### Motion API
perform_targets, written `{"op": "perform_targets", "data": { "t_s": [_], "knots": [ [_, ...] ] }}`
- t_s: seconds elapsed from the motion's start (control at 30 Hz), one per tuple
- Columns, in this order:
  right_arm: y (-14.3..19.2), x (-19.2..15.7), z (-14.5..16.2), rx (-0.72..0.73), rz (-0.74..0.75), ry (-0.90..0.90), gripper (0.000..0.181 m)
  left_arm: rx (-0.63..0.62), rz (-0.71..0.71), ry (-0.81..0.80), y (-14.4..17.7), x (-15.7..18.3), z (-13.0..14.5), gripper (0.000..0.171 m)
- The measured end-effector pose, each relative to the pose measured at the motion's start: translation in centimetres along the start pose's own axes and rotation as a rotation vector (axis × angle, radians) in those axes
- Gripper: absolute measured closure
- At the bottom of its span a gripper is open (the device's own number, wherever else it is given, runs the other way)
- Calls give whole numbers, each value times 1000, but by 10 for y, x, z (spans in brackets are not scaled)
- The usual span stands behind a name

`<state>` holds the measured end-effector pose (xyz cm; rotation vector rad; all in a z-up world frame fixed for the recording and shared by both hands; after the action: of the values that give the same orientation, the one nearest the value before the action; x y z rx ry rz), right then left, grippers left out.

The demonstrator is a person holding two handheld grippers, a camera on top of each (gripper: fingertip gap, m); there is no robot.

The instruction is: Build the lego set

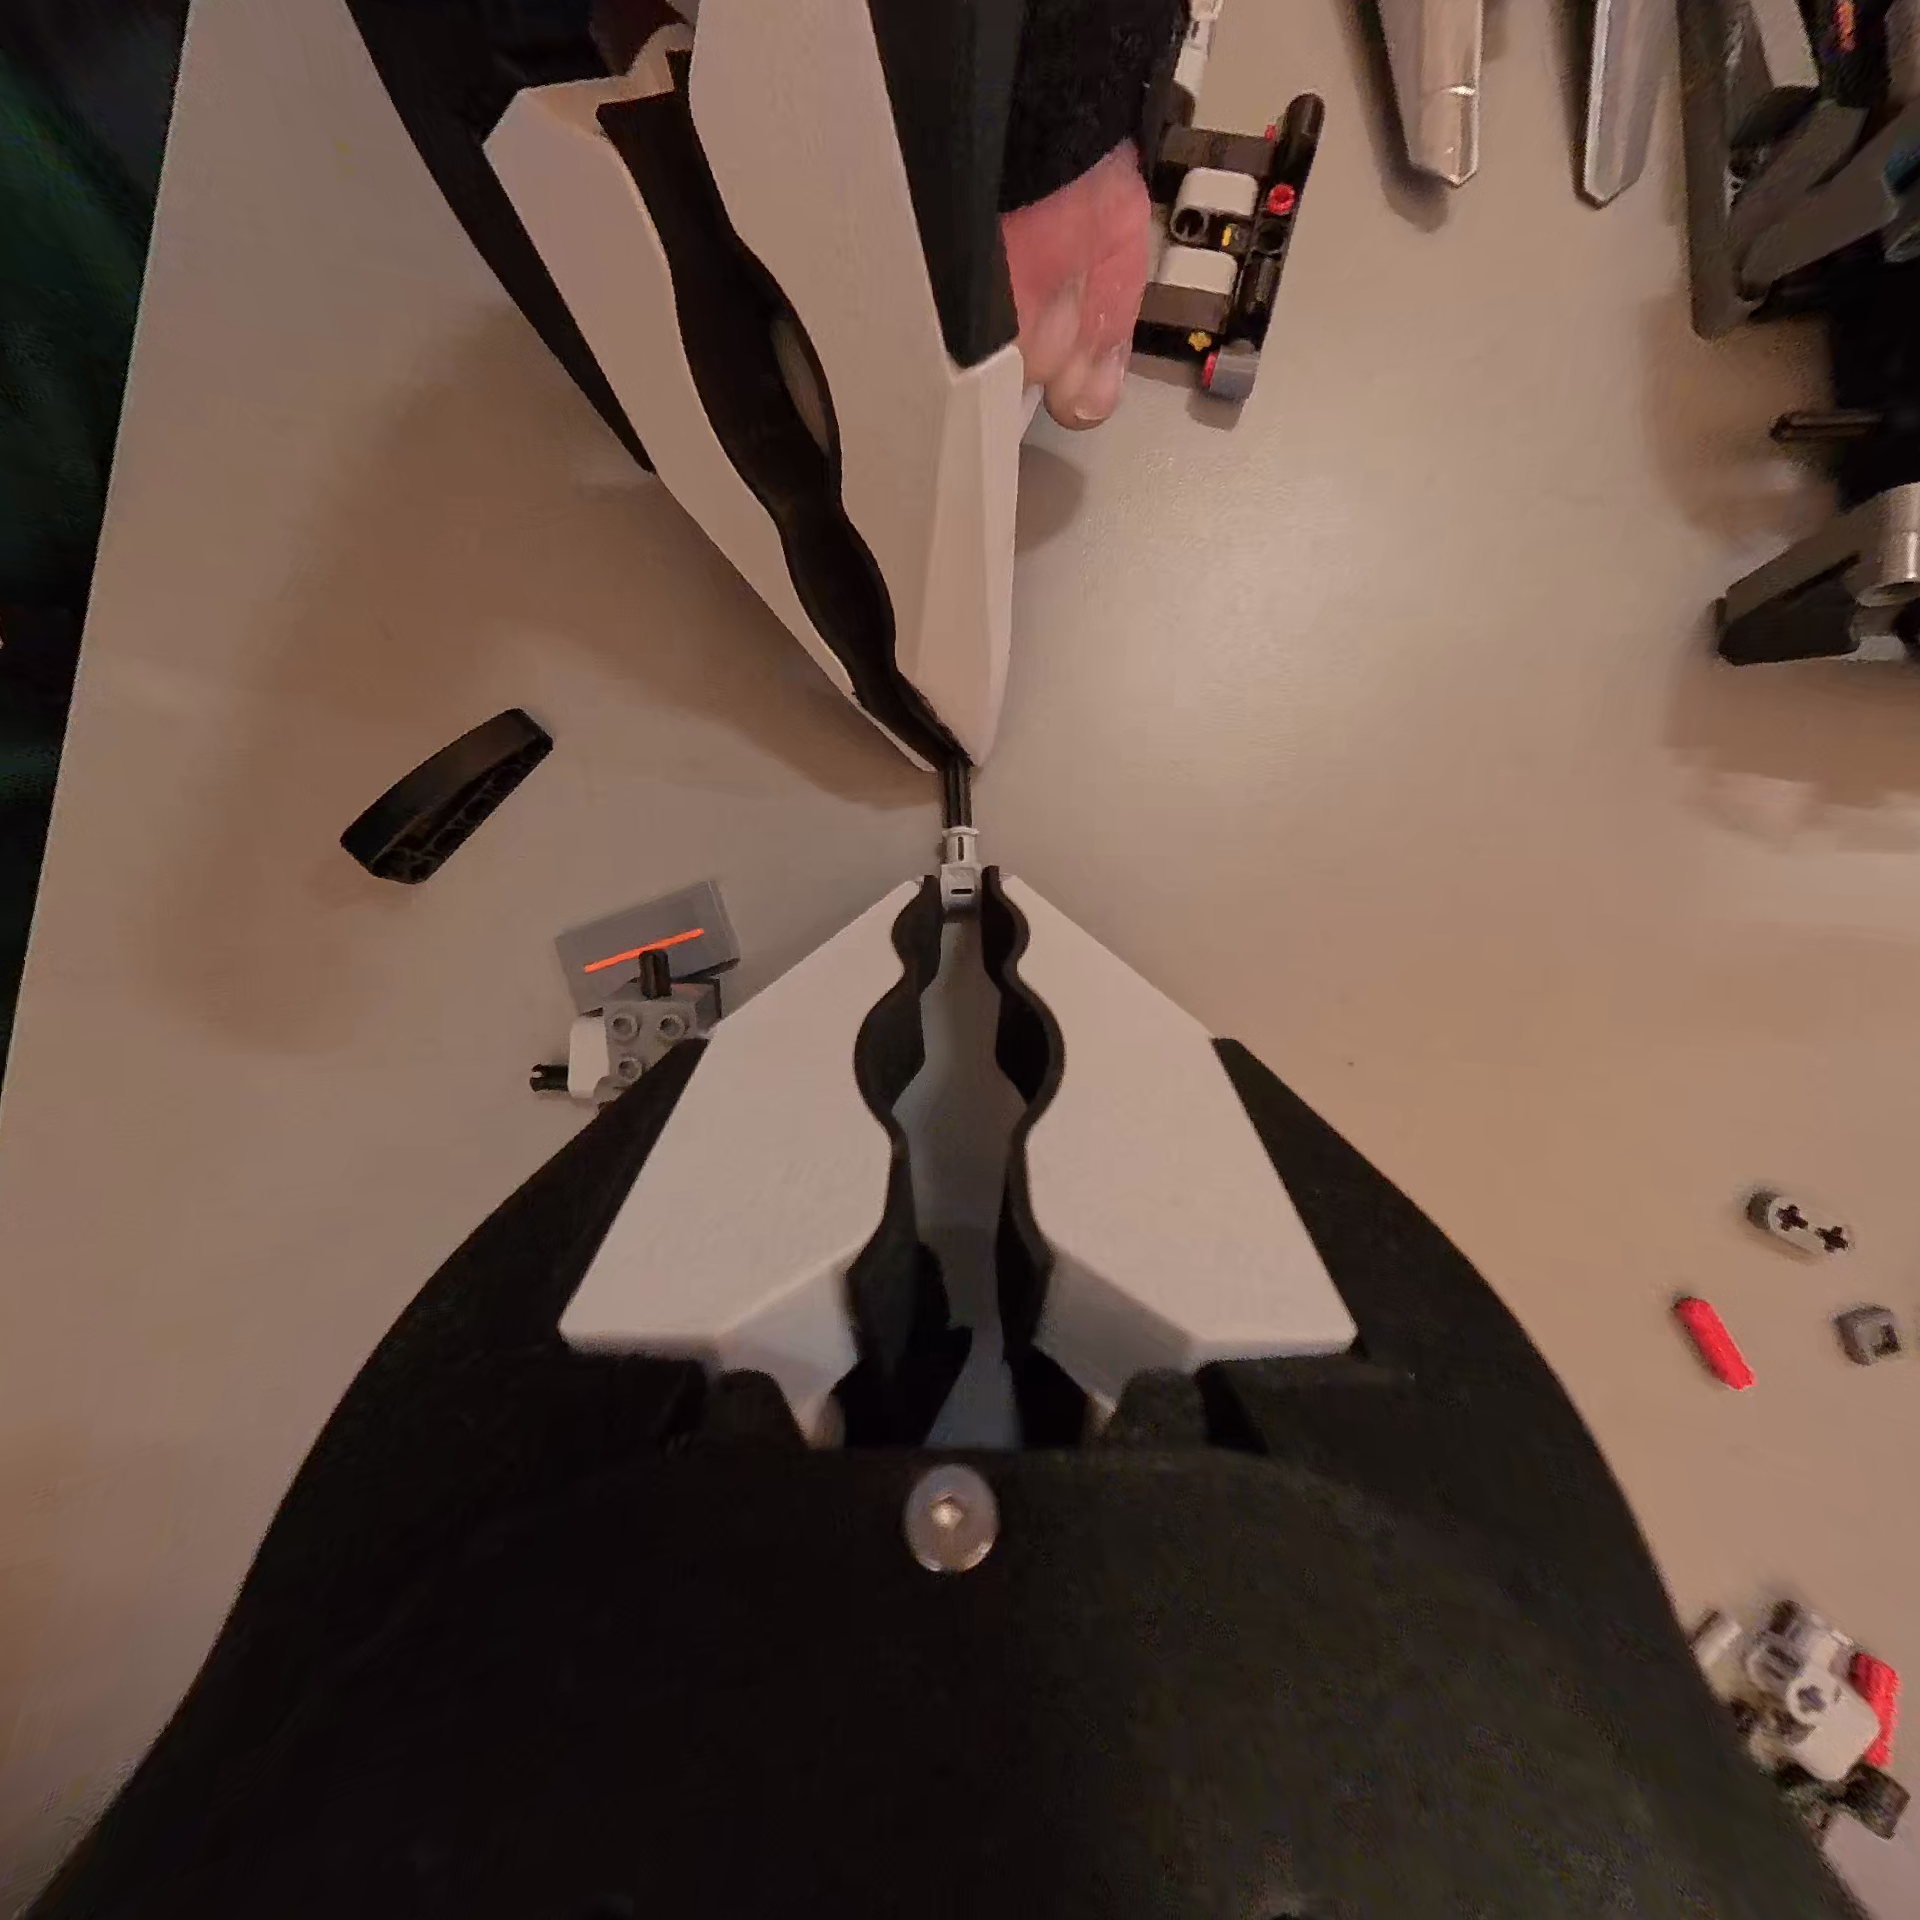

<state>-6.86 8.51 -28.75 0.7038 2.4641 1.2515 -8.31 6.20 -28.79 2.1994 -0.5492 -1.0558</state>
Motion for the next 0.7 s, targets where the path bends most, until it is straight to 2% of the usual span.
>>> {"op": "perform_targets", "data": {
  "t_s": [0.17, 0.7],
  "knots": [
    [0, 0, 0, 50, 55, 19, 176, 23, -27, -14, 2, -3, -1, 169],
    [1, -1, 0, 110, -117, -123, 176, 50, -164, -222, 0, -2, -4, 169]
  ]
}}
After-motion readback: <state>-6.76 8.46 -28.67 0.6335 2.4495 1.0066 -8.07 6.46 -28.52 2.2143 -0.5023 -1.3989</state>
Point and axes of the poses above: each gripper's, where its closed fingertips meet, y back along the fingers, z out of its underside, x = y × z across the jaws, the point moved 1 cm from there along y, back along the fingers, and after that the axes turned 2 degrees about -x, right-handed, at the moved point
